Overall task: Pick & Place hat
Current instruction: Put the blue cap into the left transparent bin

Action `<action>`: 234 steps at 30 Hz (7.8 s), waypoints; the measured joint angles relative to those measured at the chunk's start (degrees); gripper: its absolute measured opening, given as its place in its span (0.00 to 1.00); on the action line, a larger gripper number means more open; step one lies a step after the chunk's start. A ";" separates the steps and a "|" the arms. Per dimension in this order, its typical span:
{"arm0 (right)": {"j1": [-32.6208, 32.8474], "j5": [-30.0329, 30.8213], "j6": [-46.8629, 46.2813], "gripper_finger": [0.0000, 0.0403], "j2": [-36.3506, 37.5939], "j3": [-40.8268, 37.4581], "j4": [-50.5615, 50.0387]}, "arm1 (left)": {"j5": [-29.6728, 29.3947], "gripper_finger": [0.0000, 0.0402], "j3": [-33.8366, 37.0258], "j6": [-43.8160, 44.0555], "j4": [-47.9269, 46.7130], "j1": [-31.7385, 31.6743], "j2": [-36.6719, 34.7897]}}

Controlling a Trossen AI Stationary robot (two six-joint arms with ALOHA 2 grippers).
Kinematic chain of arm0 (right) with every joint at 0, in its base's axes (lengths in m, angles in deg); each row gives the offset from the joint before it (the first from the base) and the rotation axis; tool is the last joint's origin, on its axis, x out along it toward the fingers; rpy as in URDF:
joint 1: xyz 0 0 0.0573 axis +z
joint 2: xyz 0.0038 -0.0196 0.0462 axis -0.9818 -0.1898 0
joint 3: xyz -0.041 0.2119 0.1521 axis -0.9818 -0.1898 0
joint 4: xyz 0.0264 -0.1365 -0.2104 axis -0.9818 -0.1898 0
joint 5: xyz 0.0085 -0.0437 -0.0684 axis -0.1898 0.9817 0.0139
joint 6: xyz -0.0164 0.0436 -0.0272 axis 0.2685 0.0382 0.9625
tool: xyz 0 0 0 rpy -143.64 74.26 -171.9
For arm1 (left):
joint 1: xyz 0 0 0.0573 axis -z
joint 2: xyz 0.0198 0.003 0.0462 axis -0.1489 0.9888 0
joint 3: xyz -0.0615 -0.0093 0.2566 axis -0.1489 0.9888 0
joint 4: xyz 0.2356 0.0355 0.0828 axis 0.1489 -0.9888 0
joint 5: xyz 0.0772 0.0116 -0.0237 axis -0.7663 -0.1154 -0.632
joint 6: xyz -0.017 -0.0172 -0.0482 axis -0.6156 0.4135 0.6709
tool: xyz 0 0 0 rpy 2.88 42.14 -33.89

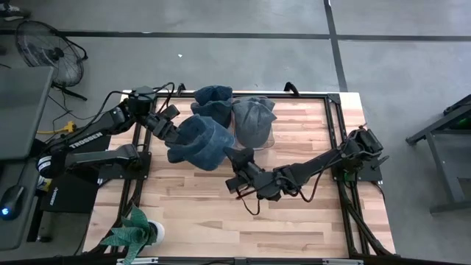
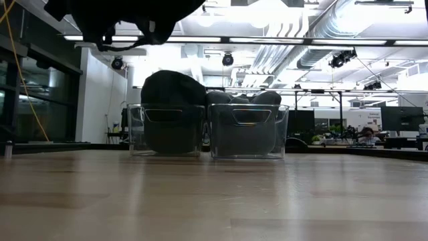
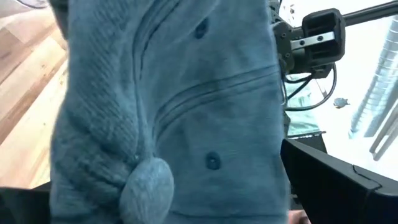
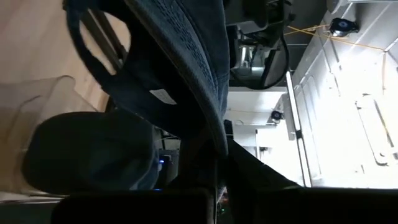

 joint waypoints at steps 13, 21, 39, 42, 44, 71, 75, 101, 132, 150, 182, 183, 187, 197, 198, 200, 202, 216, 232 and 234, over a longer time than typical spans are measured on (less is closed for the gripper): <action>0.17 -1.53 -5.87 0.01 0.00 0.00 -6.61 | -2.15 0.90 -0.04 0.14 -0.06 0.02 1.94; 0.26 -2.00 -7.64 0.01 0.00 0.00 -8.85 | 6.00 0.90 -0.04 -0.75 -0.06 0.09 4.42; 0.58 -0.27 -7.17 0.01 0.00 0.00 -10.27 | 8.31 0.10 -0.09 -7.62 0.60 3.02 8.43; 1.17 -0.53 -9.27 0.02 0.00 0.02 -12.53 | 8.59 0.03 -0.09 -10.40 0.67 3.02 8.42; 1.62 -0.50 -10.34 0.01 0.00 0.02 -14.17 | 8.69 0.04 -0.09 -11.86 1.61 3.04 8.42; 6.19 22.93 -33.93 0.62 0.00 0.02 -16.97 | 4.15 0.00 -0.70 -19.72 6.14 2.99 8.37; 8.03 19.73 -48.84 0.61 0.00 0.02 -21.84 | 4.27 0.00 -3.56 -24.33 6.07 3.01 8.37; 5.34 -9.58 -119.85 0.61 0.00 0.02 -72.90 | -13.53 0.00 -31.25 -75.07 -36.31 3.01 22.17; 1.27 -13.88 -128.30 0.61 39.47 -54.61 -35.48 | -64.57 0.00 -61.77 -111.02 -68.59 10.35 46.47; 1.27 -14.68 -126.58 0.61 45.03 -60.30 -32.20 | -69.36 0.00 -61.70 -101.59 -70.11 11.89 55.47; 1.30 -15.83 -125.04 0.61 44.98 -60.23 -31.07 | -68.28 0.00 -48.92 -98.93 -55.76 11.61 55.67; 1.30 -15.81 -125.04 0.61 44.98 -60.23 -31.07 | -68.27 0.00 -48.55 -98.94 -55.40 11.61 55.67; 1.29 -15.95 -125.04 0.61 44.98 -60.24 -31.07 | -67.85 0.00 -46.41 -98.96 -53.58 11.58 55.65; 1.31 -16.39 -125.02 0.61 44.98 -60.24 -31.08 | -66.87 0.06 -44.41 -98.48 -50.14 11.58 55.65; 1.31 -16.39 -125.04 0.61 44.98 -60.23 -31.08 | -66.84 0.08 -44.41 -98.03 -49.78 11.58 55.65; 1.31 -16.39 -125.08 0.61 44.98 -60.24 -31.07 | -66.90 0.13 -44.41 -97.56 -49.33 11.58 55.65; 1.30 -16.41 -125.08 0.61 44.98 -60.23 -31.07 | -66.89 0.20 -44.41 -97.56 -49.57 11.58 55.65; 1.31 -17.44 -125.10 0.61 44.98 -60.23 -31.07 | -67.54 0.69 -53.38 -93.50 -56.45 11.61 55.58; 1.31 -17.68 -124.44 0.61 44.96 -60.23 -31.07 | -75.90 0.71 -67.42 -92.26 -63.88 11.61 55.61; 1.31 -17.68 -124.43 0.61 44.96 -60.24 -31.07 | -76.23 0.71 -68.76 -91.06 -64.68 11.61 55.59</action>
